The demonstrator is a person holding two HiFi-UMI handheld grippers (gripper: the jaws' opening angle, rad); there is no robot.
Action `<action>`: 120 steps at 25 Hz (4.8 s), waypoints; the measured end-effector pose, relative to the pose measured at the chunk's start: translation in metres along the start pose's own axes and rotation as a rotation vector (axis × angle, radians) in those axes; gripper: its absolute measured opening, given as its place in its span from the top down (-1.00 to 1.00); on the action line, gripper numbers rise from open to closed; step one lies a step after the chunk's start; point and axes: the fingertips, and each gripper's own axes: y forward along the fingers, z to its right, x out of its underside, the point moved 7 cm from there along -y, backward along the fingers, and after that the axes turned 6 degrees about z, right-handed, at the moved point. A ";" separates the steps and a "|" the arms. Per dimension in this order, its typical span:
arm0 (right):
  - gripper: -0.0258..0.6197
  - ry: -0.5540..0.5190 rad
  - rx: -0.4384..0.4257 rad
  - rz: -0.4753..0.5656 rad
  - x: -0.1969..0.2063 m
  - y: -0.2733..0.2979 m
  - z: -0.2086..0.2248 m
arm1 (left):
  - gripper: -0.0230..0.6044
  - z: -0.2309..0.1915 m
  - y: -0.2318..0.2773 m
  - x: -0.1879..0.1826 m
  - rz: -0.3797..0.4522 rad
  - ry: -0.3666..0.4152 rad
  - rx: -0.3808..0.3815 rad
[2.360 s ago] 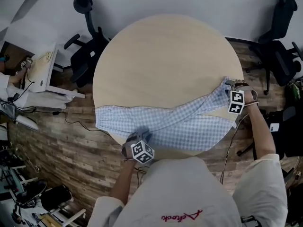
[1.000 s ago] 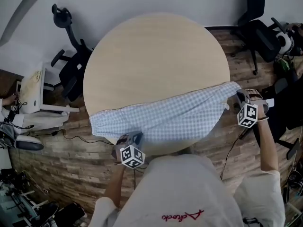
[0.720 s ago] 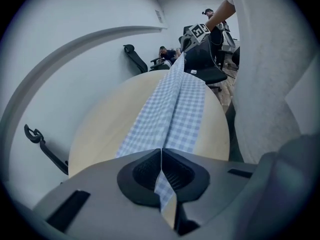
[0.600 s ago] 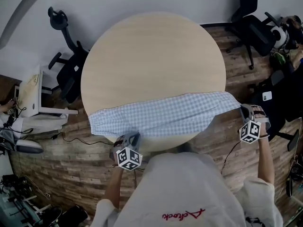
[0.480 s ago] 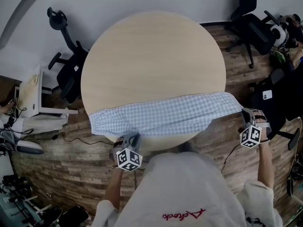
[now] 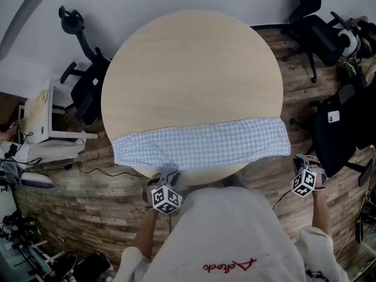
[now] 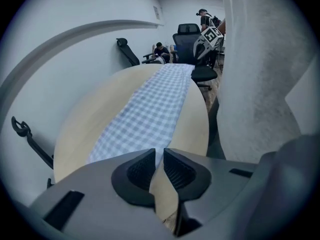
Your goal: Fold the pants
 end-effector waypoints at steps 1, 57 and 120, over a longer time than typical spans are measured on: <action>0.79 0.022 -0.030 -0.001 -0.001 0.005 -0.004 | 0.79 0.004 0.002 0.002 -0.002 -0.007 0.011; 0.83 0.150 -0.398 0.584 -0.608 0.121 -0.095 | 0.75 -0.188 -0.083 0.278 0.272 -1.015 -0.489; 0.83 0.800 0.063 0.230 -0.431 0.175 0.034 | 0.54 -0.238 -0.075 0.326 0.329 -1.151 -0.326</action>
